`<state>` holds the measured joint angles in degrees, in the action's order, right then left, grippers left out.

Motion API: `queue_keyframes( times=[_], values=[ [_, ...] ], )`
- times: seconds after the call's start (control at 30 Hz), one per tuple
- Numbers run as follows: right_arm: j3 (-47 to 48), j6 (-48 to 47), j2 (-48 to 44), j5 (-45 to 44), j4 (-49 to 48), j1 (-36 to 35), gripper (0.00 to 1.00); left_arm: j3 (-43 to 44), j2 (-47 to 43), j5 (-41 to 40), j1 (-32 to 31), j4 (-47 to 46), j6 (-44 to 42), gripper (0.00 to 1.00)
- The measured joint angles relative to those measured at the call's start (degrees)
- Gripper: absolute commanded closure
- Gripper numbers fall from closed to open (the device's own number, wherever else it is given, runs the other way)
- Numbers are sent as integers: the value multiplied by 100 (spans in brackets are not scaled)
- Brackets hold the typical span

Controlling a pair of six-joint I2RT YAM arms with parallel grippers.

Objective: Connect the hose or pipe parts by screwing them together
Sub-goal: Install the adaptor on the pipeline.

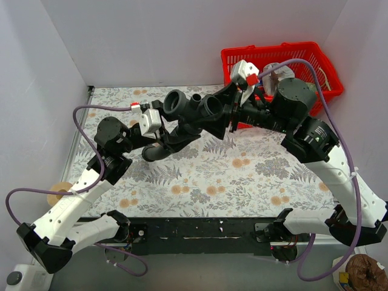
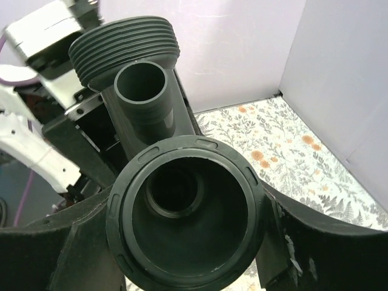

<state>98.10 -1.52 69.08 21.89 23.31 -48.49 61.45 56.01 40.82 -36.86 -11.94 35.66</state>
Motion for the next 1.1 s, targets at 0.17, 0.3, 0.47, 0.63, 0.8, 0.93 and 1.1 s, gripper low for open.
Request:
queue_keyframes(
  times=[0.17, 0.3, 0.47, 0.63, 0.8, 0.93, 1.1],
  values=[
    [688, 699, 511, -540, 413, -4, 99, -46, -33, -664, 2, -83, -686, 100],
    [1045, 1255, 787, -1185, 798, -44, 99, -177, -24, -1521, -234, -138, -1652, 100],
    [1408, 1768, 1014, -2205, 1414, -337, 96, -409, -20, -2247, -503, -286, -2498, 100],
    [2332, 2037, 1576, -2822, 2090, -518, 41, -476, -20, -2529, -525, -380, -2612, 100],
    [2229, 2020, 1488, -2933, 2238, -518, 8, -485, -22, -2376, -529, -203, -2422, 100],
    [2011, 1906, 1279, -3003, 2378, -516, 6, -485, -20, -2048, -544, 92, -2273, 100],
    [1886, 1738, 1040, -3069, 2424, -501, 4, -457, 59, -1547, -553, 734, -2140, 100]
  ],
)
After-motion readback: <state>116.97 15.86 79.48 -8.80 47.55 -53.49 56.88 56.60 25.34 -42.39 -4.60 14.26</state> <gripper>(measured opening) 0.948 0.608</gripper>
